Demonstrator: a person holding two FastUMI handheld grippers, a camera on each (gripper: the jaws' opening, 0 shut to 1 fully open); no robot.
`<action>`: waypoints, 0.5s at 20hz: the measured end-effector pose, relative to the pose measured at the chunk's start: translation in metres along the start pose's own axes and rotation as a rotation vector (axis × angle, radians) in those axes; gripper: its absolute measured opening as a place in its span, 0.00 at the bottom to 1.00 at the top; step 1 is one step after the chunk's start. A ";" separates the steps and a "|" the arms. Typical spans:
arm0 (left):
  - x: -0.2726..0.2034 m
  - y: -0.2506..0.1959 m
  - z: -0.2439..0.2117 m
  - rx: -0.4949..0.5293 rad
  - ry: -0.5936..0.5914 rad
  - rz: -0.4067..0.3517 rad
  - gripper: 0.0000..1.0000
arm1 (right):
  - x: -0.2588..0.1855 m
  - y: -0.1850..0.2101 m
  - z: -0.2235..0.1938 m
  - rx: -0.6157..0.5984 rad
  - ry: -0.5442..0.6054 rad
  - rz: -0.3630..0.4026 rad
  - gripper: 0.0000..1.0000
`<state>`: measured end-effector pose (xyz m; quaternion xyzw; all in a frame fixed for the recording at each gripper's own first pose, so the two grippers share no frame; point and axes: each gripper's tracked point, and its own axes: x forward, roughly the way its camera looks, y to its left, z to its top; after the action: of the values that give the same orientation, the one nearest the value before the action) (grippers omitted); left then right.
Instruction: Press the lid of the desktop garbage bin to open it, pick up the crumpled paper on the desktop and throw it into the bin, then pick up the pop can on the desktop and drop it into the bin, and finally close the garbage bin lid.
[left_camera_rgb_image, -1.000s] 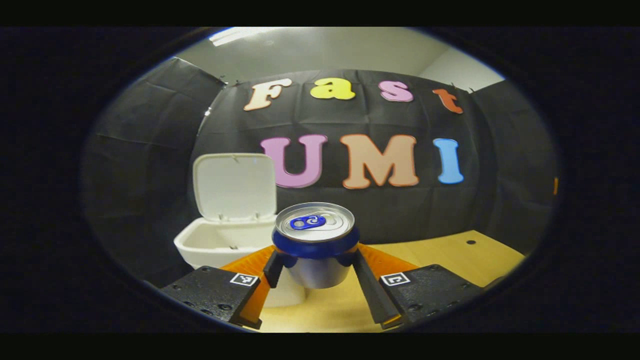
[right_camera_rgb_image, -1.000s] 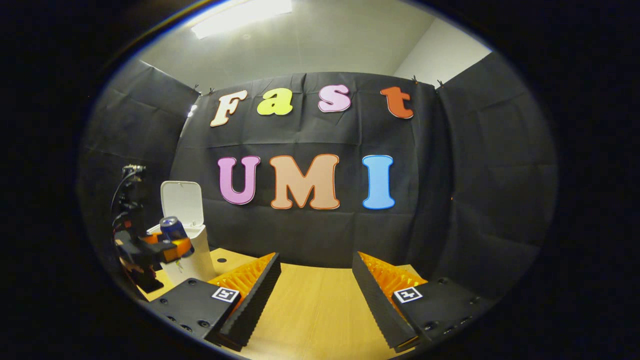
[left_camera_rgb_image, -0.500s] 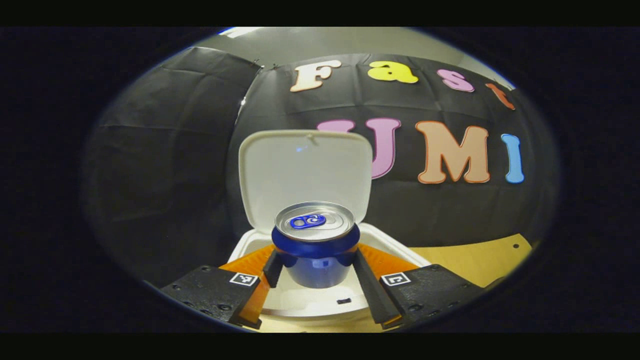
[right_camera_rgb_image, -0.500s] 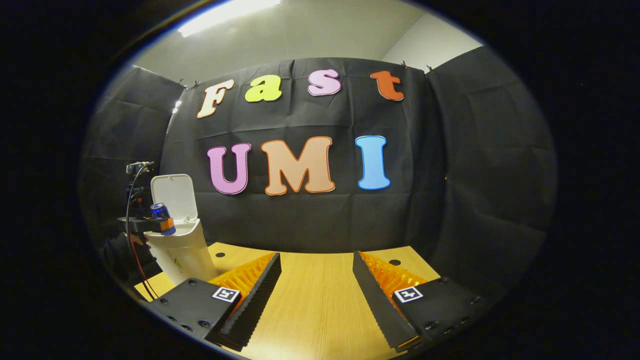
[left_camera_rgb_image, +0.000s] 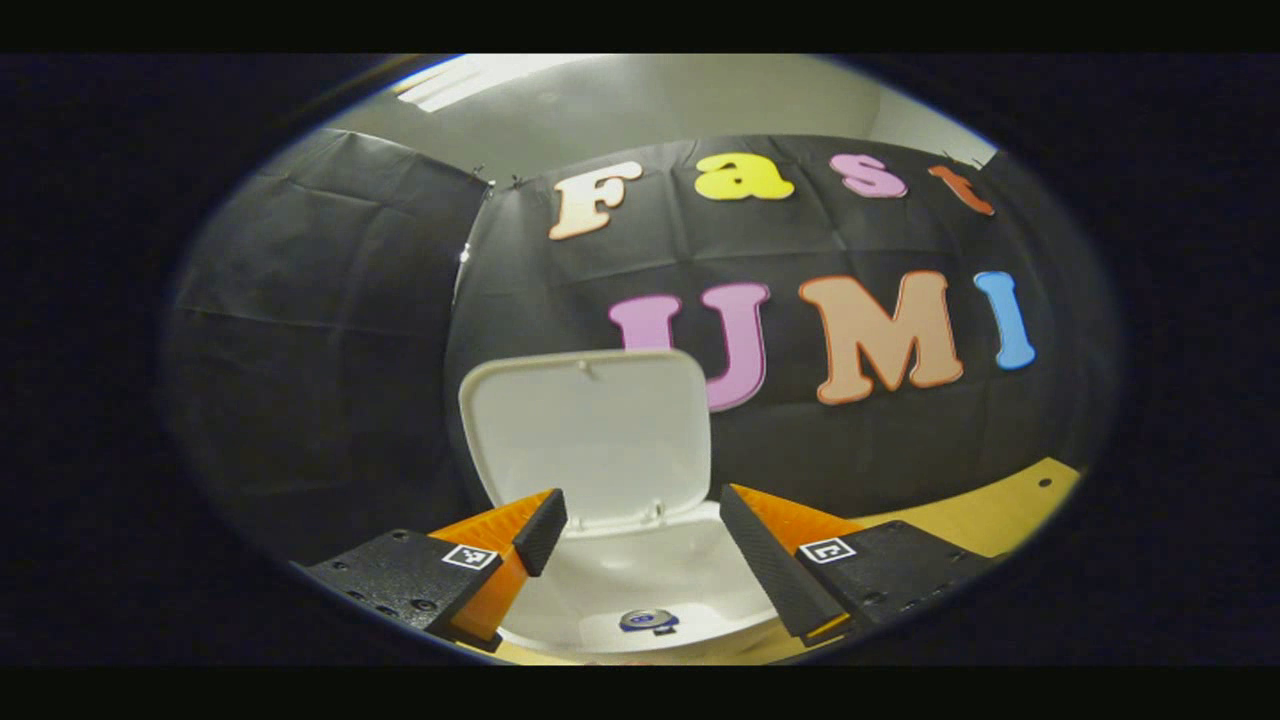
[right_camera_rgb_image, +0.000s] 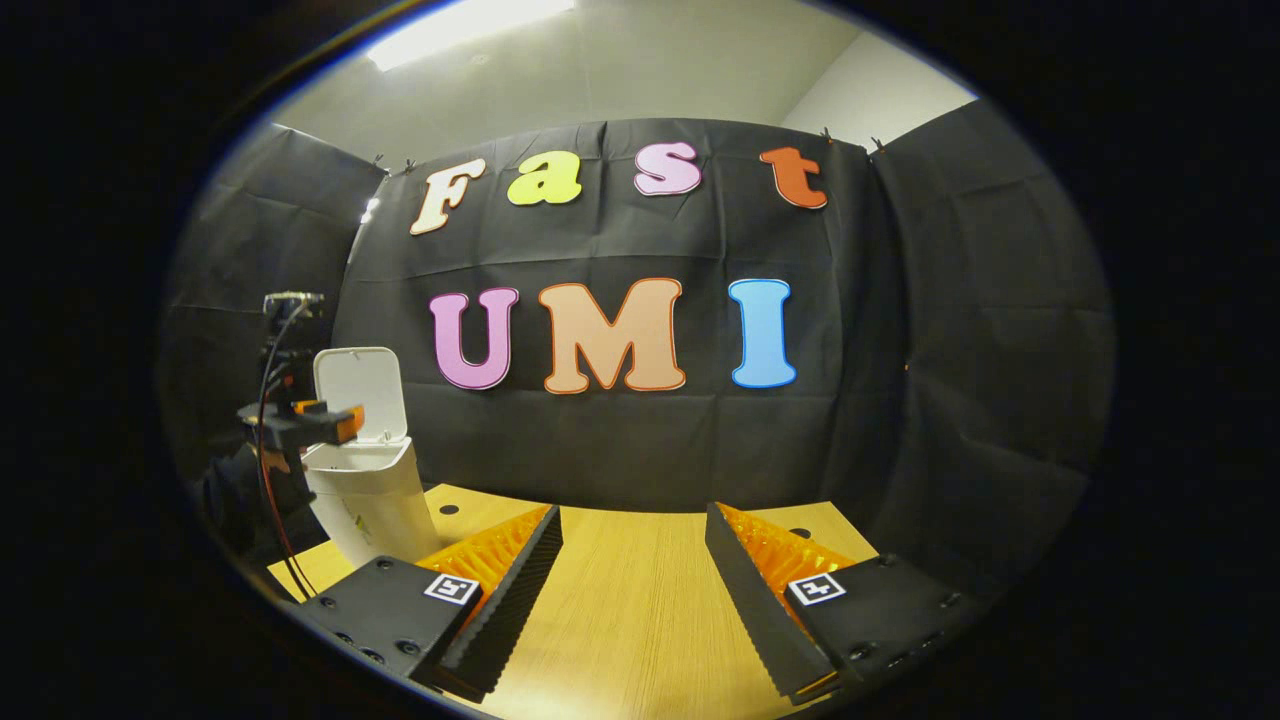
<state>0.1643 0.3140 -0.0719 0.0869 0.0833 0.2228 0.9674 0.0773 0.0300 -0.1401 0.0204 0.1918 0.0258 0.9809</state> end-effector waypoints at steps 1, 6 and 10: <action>0.010 0.005 0.023 -0.002 -0.028 0.010 0.93 | 0.001 -0.001 0.001 0.006 -0.001 0.000 0.96; 0.061 0.030 0.091 -0.035 -0.083 0.054 0.93 | -0.001 -0.009 -0.007 0.028 -0.005 -0.022 0.96; 0.104 0.052 0.079 -0.027 -0.012 0.095 0.98 | -0.003 -0.015 -0.015 0.033 0.016 -0.050 0.96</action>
<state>0.2510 0.3962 0.0030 0.0792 0.0704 0.2690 0.9573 0.0693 0.0149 -0.1536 0.0315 0.2005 -0.0019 0.9792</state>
